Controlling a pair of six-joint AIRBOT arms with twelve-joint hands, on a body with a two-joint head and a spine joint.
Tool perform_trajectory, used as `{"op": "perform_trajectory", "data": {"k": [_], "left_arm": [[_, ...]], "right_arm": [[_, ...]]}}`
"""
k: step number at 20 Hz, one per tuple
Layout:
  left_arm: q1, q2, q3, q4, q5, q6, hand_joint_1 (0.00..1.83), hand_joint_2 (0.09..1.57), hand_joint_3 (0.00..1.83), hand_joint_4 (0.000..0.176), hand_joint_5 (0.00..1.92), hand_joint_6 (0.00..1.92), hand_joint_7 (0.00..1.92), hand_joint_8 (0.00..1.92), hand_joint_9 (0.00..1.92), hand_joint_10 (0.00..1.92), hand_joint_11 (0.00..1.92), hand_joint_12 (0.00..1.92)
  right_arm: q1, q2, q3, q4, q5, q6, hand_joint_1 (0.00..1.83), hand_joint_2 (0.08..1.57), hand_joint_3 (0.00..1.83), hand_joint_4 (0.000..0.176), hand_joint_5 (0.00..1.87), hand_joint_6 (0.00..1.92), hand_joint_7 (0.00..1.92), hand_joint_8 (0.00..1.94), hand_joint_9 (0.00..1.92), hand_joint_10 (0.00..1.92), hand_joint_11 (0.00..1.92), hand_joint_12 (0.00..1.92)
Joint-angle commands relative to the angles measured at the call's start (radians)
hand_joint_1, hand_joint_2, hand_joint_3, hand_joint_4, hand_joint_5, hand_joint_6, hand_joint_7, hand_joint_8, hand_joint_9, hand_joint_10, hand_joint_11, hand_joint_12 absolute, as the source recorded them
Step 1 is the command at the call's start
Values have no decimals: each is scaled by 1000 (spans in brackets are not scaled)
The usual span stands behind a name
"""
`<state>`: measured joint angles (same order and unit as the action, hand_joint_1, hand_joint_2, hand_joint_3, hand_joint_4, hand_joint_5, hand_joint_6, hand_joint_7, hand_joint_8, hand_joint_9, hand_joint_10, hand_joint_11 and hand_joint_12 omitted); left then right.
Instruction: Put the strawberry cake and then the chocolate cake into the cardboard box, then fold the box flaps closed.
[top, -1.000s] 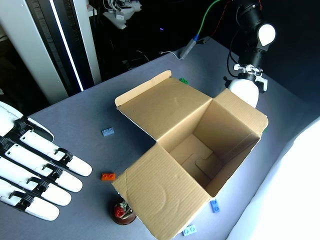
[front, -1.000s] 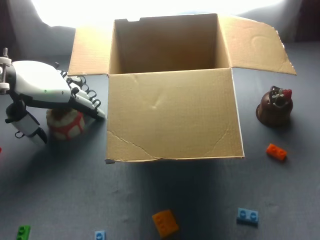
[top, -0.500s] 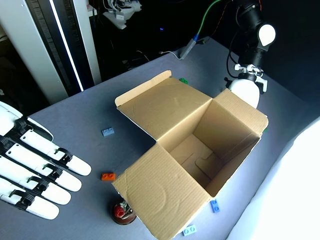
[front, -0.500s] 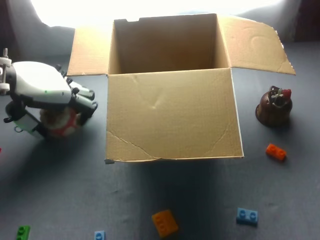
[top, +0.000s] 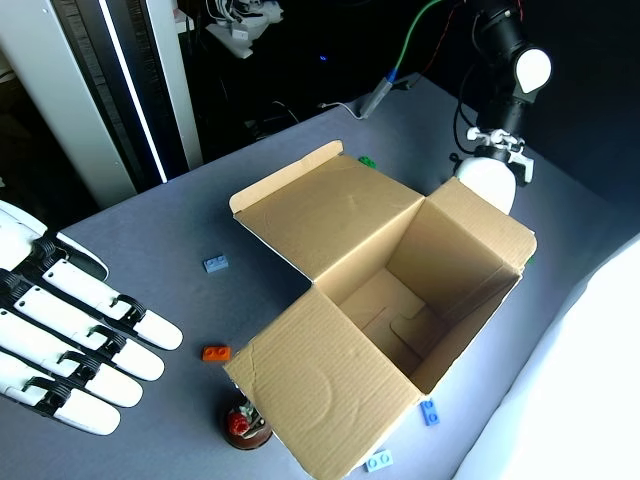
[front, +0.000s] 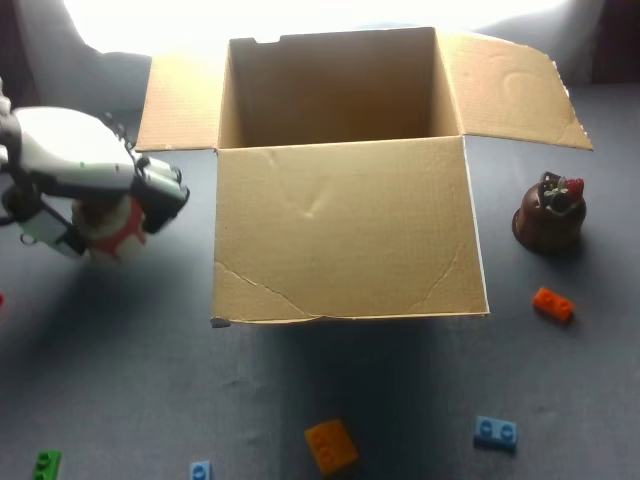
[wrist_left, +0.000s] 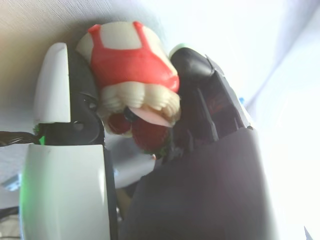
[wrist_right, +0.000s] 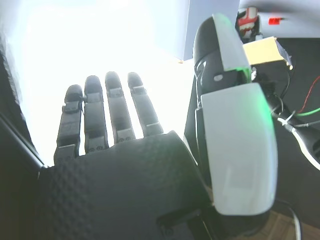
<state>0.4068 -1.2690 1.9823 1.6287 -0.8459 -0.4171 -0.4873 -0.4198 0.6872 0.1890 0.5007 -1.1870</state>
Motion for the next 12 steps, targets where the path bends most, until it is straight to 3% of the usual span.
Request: {"op": "perform_trajectory", "data": {"k": [1,2,3,7,8,11,12], "left_arm": [[-20,6,15,-58,-22,-6,1616,1229,0,0,278,1668,168,1782,585,1665,429,1918],[-31,6,25,-57,-27,-11,1477,1309,8,0,303,1645,362,1757,567,1777,436,1920],[-46,6,37,-51,-32,-17,1586,1249,0,0,309,1607,226,1748,583,1684,419,1921],[-106,6,83,-25,-53,-44,1612,1229,0,0,334,1553,173,1749,580,1668,385,1921],[-124,6,95,-10,-68,-59,1445,1331,20,0,349,1565,394,1759,543,1828,417,1921],[-164,8,124,30,-108,-82,1438,1336,10,0,351,1613,413,1759,546,1815,417,1921],[-179,8,141,42,-124,-93,1437,1341,8,0,348,1596,404,1763,540,1830,407,1921]], "right_arm": [[9,10,2,5,119,-4,561,1099,1,0,55,3,73,1,82,5,4,2],[9,10,2,5,119,-4,555,1103,3,0,53,2,74,2,83,5,10,5],[9,10,2,5,120,-4,551,1104,3,0,51,1,77,3,80,4,11,6],[9,10,2,5,120,-5,521,1111,5,0,44,0,64,0,67,2,8,9],[9,10,2,5,120,-5,528,1104,1,0,39,2,66,4,85,10,18,17],[8,10,2,5,120,-6,553,1088,0,0,45,4,88,11,72,3,21,24],[7,10,2,5,121,-7,563,1082,0,0,47,2,83,2,69,1,3,116]]}}
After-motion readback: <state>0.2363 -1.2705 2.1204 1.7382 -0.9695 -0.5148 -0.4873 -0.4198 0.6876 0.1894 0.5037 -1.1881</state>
